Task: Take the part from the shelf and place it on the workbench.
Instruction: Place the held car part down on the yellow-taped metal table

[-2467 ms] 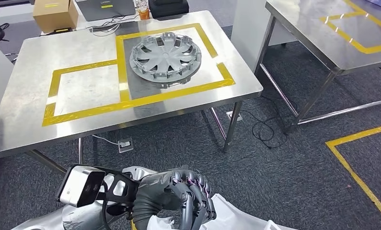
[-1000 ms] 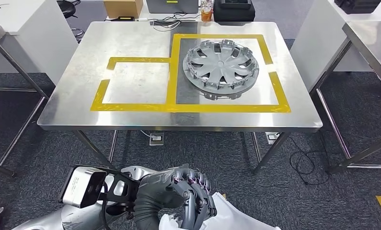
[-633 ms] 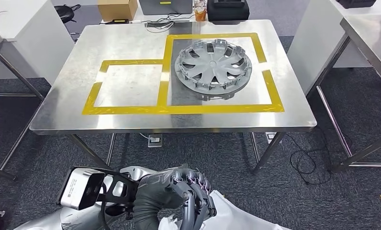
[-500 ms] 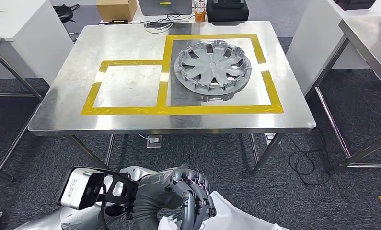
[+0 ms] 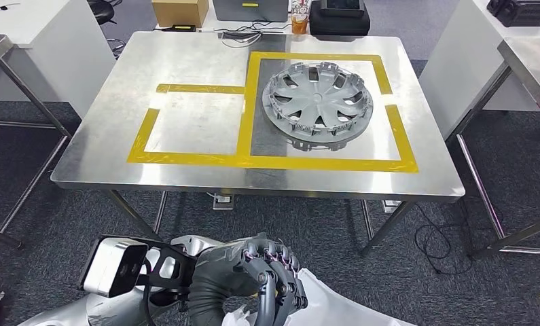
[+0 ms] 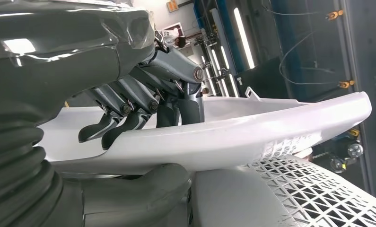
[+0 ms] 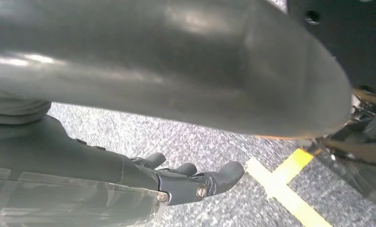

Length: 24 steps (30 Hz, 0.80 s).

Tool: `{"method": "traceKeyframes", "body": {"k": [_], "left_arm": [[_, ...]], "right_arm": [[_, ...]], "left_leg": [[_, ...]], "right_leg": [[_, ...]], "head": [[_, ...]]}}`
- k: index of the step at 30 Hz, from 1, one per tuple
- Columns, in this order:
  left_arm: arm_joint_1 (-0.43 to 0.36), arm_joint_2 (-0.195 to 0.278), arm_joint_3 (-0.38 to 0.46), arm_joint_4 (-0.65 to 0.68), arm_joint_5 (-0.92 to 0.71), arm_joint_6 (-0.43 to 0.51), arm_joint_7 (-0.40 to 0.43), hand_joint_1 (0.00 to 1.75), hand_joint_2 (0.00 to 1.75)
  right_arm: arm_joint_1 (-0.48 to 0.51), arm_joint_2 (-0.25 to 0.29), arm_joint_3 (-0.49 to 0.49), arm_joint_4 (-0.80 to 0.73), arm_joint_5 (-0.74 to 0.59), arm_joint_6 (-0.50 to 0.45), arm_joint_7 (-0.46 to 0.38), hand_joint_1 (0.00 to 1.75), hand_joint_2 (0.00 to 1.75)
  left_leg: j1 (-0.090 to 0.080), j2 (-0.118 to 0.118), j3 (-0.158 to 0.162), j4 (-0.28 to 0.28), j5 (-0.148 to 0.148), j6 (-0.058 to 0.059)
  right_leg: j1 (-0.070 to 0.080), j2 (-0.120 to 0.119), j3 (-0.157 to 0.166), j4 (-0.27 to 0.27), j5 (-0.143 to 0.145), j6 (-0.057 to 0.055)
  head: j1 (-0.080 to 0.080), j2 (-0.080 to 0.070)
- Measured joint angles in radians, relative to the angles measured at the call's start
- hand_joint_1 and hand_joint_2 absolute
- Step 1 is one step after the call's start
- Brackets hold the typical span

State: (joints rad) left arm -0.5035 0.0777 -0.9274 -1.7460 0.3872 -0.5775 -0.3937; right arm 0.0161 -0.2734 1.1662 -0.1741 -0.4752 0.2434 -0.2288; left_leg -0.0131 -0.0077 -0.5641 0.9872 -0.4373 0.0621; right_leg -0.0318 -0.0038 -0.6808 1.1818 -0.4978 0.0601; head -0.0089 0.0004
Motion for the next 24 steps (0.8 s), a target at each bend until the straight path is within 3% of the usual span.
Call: {"method": "traceKeyframes", "body": {"k": [1, 3, 5, 8, 9, 11, 12, 13, 14, 15, 17, 19, 22, 24], "left_arm": [[0.000, 0.000, 0.000, 0.000, 0.000, 0.000, 0.000, 1.75, 1.75], [-0.001, 0.000, 0.000, -0.001, 0.000, -0.001, 0.000, 1.75, 1.75], [-0.002, 0.001, 0.000, -0.002, 0.000, -0.001, 0.001, 1.75, 1.75], [-0.003, 0.002, 0.001, -0.005, 0.001, -0.001, 0.001, 1.75, 1.75], [-0.003, 0.002, 0.001, -0.006, 0.001, -0.001, 0.001, 1.75, 1.75], [-0.002, 0.004, 0.001, -0.007, 0.002, -0.001, 0.001, 1.75, 1.75], [-0.001, 0.005, 0.000, -0.007, 0.002, -0.001, 0.001, 1.75, 1.75], [0.000, 0.006, 0.000, -0.007, 0.002, -0.001, 0.001, 1.75, 1.75], [0.000, 0.006, 0.000, -0.007, 0.002, -0.001, 0.001, 1.75, 1.75], [0.000, 0.006, 0.000, -0.007, 0.002, -0.001, 0.001, 1.75, 1.75], [-0.003, 0.007, 0.001, -0.009, 0.002, -0.001, 0.001, 1.75, 1.75], [-0.006, 0.007, 0.003, -0.012, 0.002, -0.001, 0.001, 1.75, 1.75], [-0.006, 0.008, 0.005, -0.018, 0.003, -0.003, 0.001, 1.75, 1.75], [-0.007, 0.007, 0.006, -0.021, 0.003, -0.004, 0.000, 1.75, 1.75]], "right_arm": [[0.000, -0.001, 0.000, 0.000, 0.000, -0.001, -0.001, 0.00, 0.00], [-0.001, -0.002, 0.000, 0.000, 0.000, -0.002, -0.002, 0.00, 0.00], [-0.001, -0.002, 0.000, 0.000, 0.000, -0.002, -0.003, 0.00, 0.00], [0.000, -0.002, 0.000, 0.000, -0.001, -0.003, -0.006, 0.00, 0.00], [0.001, -0.002, 0.000, 0.000, -0.001, -0.004, -0.006, 0.00, 0.00], [0.001, -0.003, 0.000, 0.000, -0.001, -0.004, -0.008, 0.00, 0.00], [0.001, -0.003, 0.000, 0.000, -0.001, -0.004, -0.009, 0.00, 0.00], [0.001, -0.003, 0.000, 0.000, -0.001, -0.004, -0.009, 0.00, 0.00], [0.002, -0.003, 0.000, 0.000, -0.001, -0.004, -0.010, 0.00, 0.00], [0.002, -0.002, 0.000, 0.000, -0.001, -0.005, -0.010, 0.00, 0.00], [0.001, 0.003, 0.000, -0.001, -0.001, -0.005, -0.011, 0.00, 0.00], [0.000, 0.005, -0.001, -0.002, -0.001, -0.005, -0.013, 0.00, 0.00], [0.000, 0.004, -0.001, -0.003, -0.001, -0.005, -0.017, 0.00, 0.00], [-0.003, 0.004, 0.000, -0.003, -0.001, -0.005, -0.018, 0.00, 0.00]], "left_leg": [[0.000, -0.001, 0.002, 0.006, -0.008, -0.007], [-0.003, -0.002, 0.001, 0.021, -0.024, -0.019], [-0.004, -0.001, -0.001, 0.028, -0.033, -0.026], [0.002, 0.001, -0.013, 0.066, -0.059, -0.039], [0.005, 0.002, -0.036, 0.113, -0.080, -0.045], [0.012, 0.002, -0.113, 0.249, -0.130, -0.055], [0.014, 0.002, -0.150, 0.303, -0.140, -0.057], [0.016, 0.003, -0.172, 0.323, -0.131, -0.057], [0.016, 0.002, -0.173, 0.303, -0.102, -0.052], [0.014, 0.002, -0.154, 0.246, -0.059, -0.044], [0.003, 0.006, -0.096, 0.108, 0.008, -0.014], [-0.011, 0.010, -0.064, 0.036, 0.018, 0.009], [-0.013, 0.006, -0.025, -0.007, 0.013, 0.018], [-0.007, 0.006, 0.010, -0.024, 0.012, 0.021]], "right_leg": [[-0.002, 0.000, 0.032, -0.068, 0.029, 0.007], [-0.003, 0.002, 0.074, -0.153, 0.059, -0.003], [0.000, 0.004, 0.080, -0.161, 0.056, -0.025], [-0.003, 0.004, 0.092, -0.162, 0.047, -0.045], [-0.004, 0.004, 0.097, -0.162, 0.044, -0.051], [-0.002, 0.004, 0.104, -0.162, 0.036, -0.059], [-0.001, 0.005, 0.108, -0.162, 0.032, -0.061], [0.001, 0.005, 0.113, -0.162, 0.028, -0.061], [0.003, 0.006, 0.119, -0.162, 0.022, -0.061], [0.006, 0.007, 0.128, -0.163, 0.016, -0.060], [0.009, 0.007, 0.142, -0.167, 0.005, -0.057], [0.006, 0.006, 0.149, -0.171, 0.003, -0.047], [0.004, 0.001, 0.163, -0.164, 0.014, -0.022], [0.004, 0.002, 0.136, -0.107, -0.006, -0.026]], "head": [[0.001, 0.000], [0.002, 0.000], [0.003, 0.000], [0.002, 0.000], [0.001, 0.000], [-0.002, 0.000], [-0.002, 0.000], [-0.002, 0.000], [-0.003, 0.000], [-0.003, 0.000], [0.001, 0.000], [0.003, 0.000], [0.002, 0.000], [0.004, 0.000]]}}
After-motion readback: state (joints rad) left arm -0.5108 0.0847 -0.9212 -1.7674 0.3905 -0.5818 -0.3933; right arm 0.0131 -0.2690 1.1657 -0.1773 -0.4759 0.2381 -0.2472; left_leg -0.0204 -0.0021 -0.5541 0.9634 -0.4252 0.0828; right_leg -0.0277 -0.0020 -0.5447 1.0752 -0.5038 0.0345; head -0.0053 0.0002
